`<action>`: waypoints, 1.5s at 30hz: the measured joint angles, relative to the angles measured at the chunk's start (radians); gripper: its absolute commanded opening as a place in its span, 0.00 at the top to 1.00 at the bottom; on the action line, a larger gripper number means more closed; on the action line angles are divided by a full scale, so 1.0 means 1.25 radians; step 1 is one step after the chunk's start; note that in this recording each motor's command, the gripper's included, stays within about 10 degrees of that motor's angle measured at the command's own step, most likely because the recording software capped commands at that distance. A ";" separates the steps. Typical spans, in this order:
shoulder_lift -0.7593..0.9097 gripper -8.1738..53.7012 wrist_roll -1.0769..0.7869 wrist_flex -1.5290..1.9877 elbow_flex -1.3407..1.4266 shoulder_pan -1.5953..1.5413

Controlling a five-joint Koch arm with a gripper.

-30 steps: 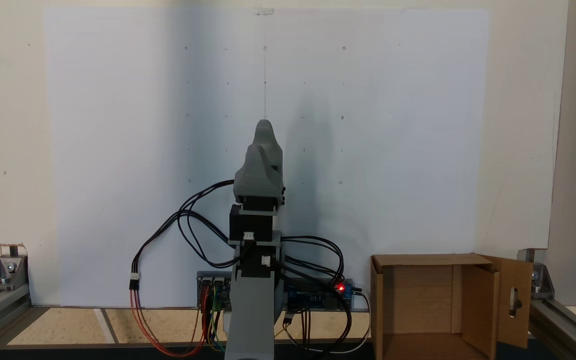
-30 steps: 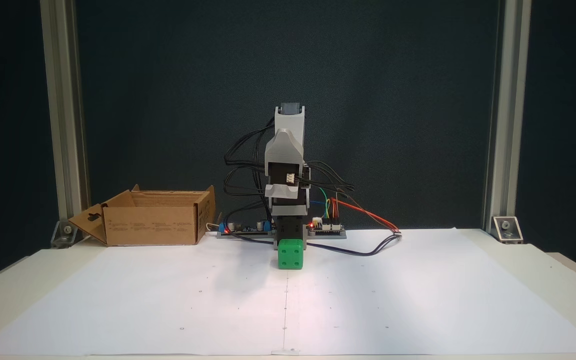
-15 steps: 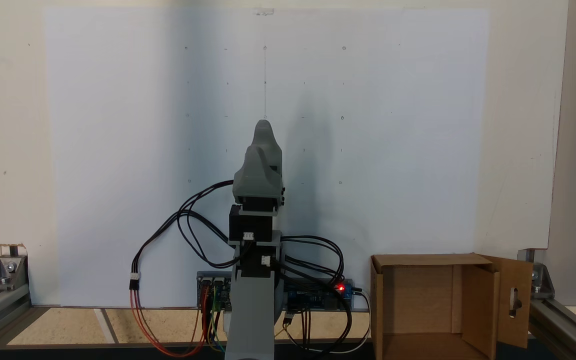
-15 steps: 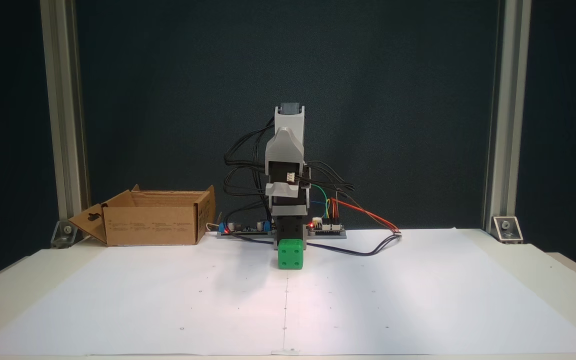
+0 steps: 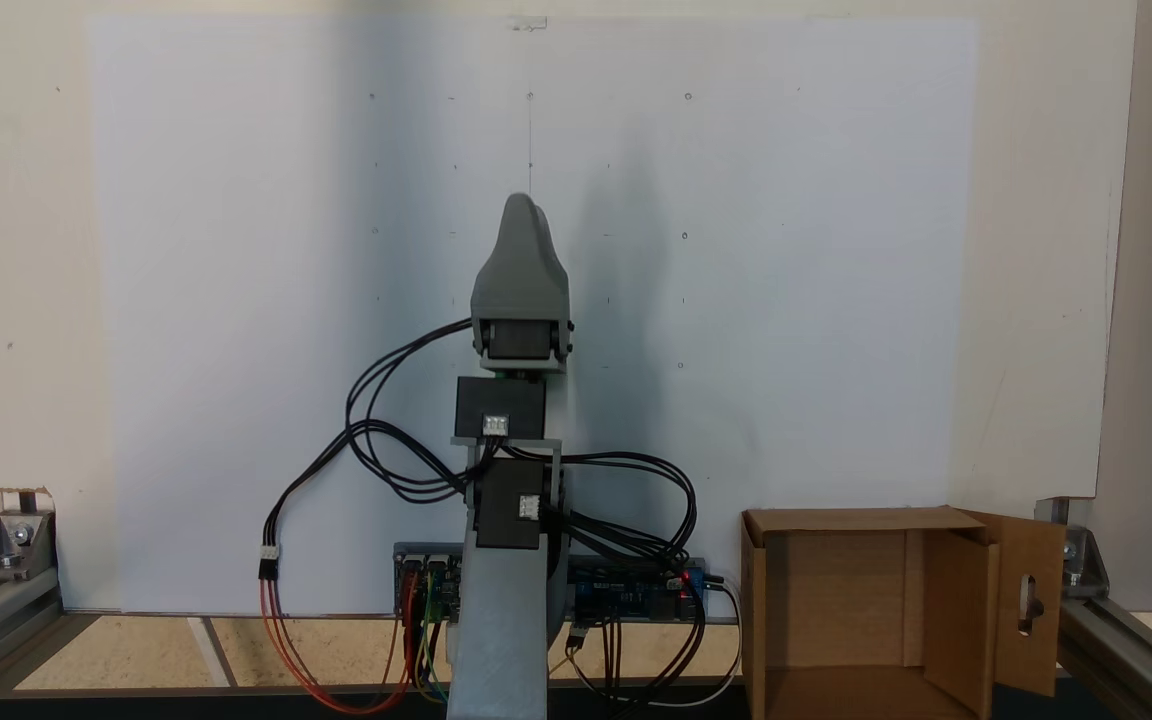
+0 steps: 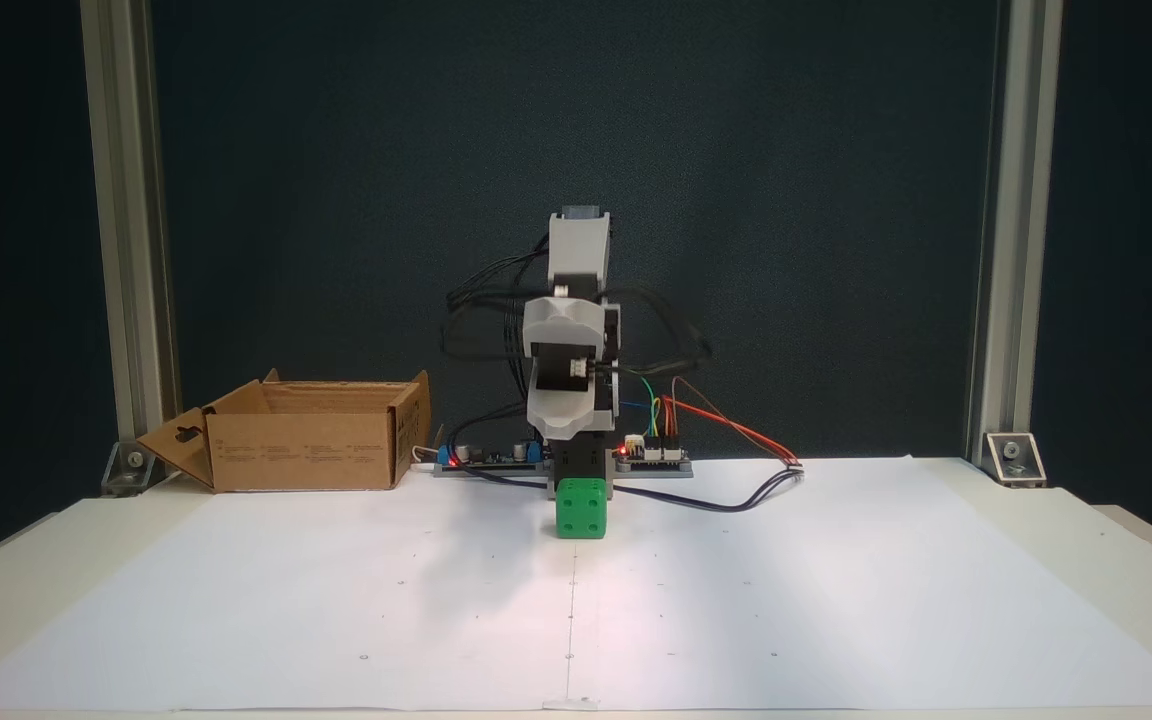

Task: Grasp a green dice and put it in the bin.

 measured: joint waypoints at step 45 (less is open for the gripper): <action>-0.002 0.12 0.091 1.544 -0.553 0.009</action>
